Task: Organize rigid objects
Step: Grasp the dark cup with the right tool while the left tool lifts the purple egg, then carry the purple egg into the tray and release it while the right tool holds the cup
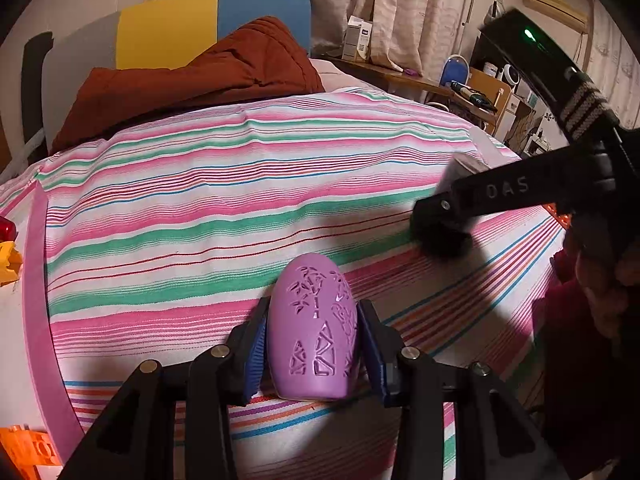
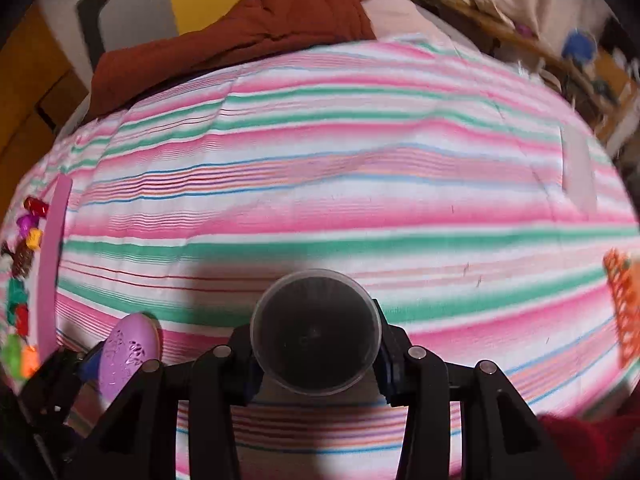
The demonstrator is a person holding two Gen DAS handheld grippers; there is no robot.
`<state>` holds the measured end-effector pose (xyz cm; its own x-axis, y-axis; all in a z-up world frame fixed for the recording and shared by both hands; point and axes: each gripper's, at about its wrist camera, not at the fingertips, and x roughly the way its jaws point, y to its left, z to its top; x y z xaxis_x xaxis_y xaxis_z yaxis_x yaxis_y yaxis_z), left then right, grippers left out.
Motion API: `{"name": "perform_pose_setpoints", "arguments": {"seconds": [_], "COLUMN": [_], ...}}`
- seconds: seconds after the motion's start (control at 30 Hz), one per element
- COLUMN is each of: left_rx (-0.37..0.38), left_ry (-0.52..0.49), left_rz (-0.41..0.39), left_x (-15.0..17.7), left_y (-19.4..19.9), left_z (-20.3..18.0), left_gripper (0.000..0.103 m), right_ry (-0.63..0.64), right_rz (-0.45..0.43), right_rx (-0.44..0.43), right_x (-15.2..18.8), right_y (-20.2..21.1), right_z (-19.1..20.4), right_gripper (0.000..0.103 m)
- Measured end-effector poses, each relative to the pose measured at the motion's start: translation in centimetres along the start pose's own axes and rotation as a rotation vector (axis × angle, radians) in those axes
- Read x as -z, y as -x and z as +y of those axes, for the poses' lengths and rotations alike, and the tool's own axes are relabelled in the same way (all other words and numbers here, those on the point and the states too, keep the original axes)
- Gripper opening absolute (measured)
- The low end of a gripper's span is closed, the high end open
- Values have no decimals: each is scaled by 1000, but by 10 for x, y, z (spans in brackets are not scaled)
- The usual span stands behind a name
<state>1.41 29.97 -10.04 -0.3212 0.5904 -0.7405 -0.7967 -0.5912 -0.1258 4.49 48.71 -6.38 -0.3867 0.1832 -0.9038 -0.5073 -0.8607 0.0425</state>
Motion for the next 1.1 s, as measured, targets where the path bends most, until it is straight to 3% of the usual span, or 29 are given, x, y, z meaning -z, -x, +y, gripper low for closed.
{"name": "perform_pose_setpoints", "arguments": {"seconds": [0.2,0.67,1.1], "left_rx": [-2,-50,-113], "left_ry": [46,68,125], "left_rz": [20,-101,-137], "left_x": [-5,-20,-14], "left_y": [5,70,113], "left_z": [2,7,31], "left_gripper": [42,42,42], "right_ry": [111,92,128], "right_rz": [-39,8,0], "right_rx": [19,14,52], "right_x": [-10,-6,-4], "right_y": [-4,-13,-13], "right_z": [15,14,21], "right_gripper": [45,45,45]}}
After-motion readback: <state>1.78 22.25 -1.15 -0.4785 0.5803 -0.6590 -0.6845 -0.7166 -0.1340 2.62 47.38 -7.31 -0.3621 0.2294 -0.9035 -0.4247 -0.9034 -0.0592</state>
